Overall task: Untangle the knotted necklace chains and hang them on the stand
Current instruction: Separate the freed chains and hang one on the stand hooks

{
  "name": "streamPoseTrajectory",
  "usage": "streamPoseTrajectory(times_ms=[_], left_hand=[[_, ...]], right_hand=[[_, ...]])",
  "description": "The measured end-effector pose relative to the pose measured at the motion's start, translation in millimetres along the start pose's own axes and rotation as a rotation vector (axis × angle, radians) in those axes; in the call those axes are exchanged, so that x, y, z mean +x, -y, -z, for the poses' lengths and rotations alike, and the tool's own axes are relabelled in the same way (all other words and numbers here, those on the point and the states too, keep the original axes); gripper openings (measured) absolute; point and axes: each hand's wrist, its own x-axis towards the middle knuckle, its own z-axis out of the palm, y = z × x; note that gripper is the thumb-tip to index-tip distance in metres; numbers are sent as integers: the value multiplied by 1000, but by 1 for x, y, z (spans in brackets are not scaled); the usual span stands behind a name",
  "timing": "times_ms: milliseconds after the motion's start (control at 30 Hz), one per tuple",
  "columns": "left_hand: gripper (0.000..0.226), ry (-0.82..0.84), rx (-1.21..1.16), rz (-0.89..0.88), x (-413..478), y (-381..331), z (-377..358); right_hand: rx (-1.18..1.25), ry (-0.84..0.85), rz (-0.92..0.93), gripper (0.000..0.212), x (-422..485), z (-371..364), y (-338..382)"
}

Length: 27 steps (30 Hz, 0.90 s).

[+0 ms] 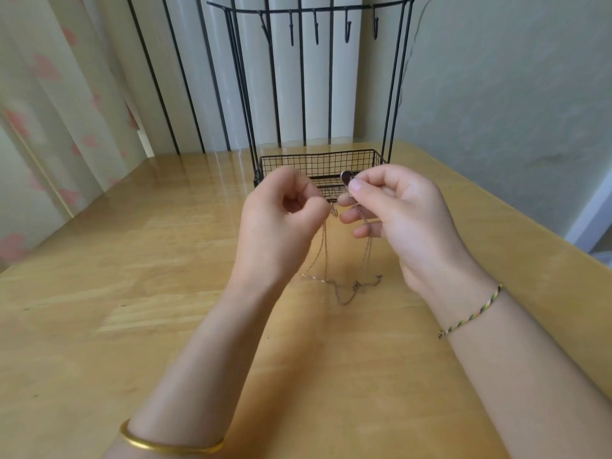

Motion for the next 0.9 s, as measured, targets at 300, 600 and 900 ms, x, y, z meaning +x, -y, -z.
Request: streamPoseTrajectory(times_ms=[300,600,900], left_hand=[[22,101,-491,428,5,0,6],[26,61,-665,550,9,2,9],[19,-41,-658,560,10,8,8]], right_hand=[[279,53,-133,13,6,4,1],[395,-16,-191,16,10,8,-3],[426,-53,-186,15,10,6,-6]])
